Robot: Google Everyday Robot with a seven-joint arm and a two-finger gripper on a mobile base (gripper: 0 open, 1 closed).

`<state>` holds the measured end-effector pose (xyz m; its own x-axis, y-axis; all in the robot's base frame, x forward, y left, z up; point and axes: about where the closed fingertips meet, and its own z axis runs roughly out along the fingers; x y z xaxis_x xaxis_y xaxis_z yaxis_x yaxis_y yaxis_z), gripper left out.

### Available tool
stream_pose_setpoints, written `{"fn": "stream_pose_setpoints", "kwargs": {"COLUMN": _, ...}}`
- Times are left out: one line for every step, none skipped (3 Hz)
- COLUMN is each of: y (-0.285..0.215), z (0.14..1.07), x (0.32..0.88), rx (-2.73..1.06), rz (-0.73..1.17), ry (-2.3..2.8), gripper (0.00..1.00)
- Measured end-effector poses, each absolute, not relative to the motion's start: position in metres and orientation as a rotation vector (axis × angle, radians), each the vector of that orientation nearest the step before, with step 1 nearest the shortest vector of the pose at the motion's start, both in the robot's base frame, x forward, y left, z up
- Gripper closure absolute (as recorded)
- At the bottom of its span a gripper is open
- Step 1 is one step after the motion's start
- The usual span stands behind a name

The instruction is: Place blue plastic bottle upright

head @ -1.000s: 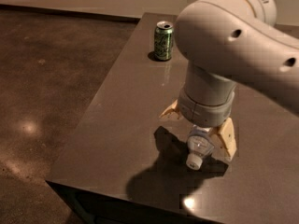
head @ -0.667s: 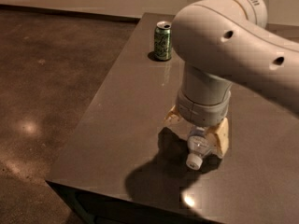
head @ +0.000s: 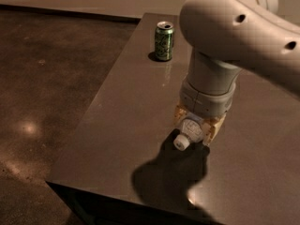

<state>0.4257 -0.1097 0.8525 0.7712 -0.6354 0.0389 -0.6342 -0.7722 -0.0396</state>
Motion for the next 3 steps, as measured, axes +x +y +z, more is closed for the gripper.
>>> {"fn": "stream_pose_setpoints", "kwargs": {"y": -0.107, "z": 0.879, "x": 0.423, "rx": -2.812, "rz": -0.031, "ry": 1.155, "gripper": 0.90}}
{"fn": "stream_pose_setpoints", "kwargs": {"y": -0.101, "z": 0.913, "x": 0.415, "rx": -2.620, "rz": 0.100, "ry": 1.303, "gripper": 1.00}}
{"fn": "stream_pose_setpoints", "kwargs": {"y": -0.093, "z": 0.947, "x": 0.410, "rx": -2.380, "rz": 0.271, "ry": 1.446, "gripper": 1.00}}
